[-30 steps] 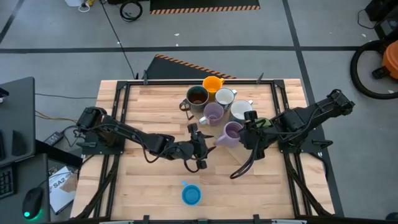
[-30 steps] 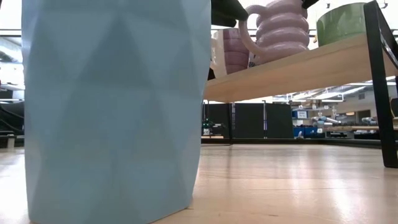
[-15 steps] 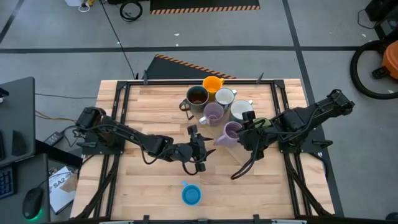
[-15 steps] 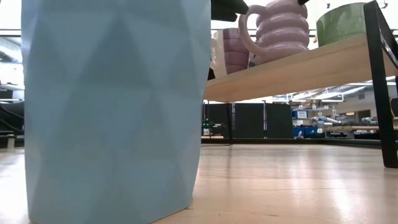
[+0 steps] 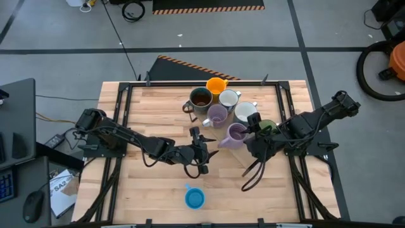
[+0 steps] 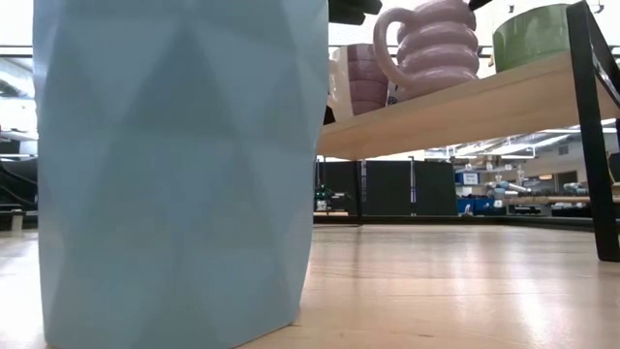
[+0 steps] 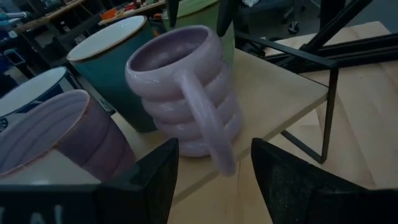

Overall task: Place coffee mugs
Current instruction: Put the purple mug on the shelf

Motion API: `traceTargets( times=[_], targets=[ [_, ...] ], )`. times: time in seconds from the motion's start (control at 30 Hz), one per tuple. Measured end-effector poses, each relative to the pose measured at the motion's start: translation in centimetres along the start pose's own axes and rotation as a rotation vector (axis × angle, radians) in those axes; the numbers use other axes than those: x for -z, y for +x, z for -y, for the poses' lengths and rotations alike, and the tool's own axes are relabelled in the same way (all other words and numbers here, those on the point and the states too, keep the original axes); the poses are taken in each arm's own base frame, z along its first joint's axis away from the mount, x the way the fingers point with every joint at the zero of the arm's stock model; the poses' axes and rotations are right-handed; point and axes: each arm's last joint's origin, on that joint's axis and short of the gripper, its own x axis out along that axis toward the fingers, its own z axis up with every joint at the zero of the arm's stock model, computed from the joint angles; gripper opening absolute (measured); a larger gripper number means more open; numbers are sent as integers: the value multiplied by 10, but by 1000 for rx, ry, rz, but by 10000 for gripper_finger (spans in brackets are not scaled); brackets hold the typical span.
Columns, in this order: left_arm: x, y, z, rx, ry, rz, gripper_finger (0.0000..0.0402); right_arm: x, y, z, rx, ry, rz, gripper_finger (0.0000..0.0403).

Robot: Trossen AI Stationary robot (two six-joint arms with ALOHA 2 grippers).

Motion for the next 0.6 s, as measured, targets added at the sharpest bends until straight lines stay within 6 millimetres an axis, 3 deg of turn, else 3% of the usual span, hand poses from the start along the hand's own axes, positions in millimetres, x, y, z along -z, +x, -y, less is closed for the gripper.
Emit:
traceTargets(
  times=[0.6],
  targets=[
    [0,-1,1,21,-2,2,208,-3,11,8,52,-21,-6,201]
  ],
)
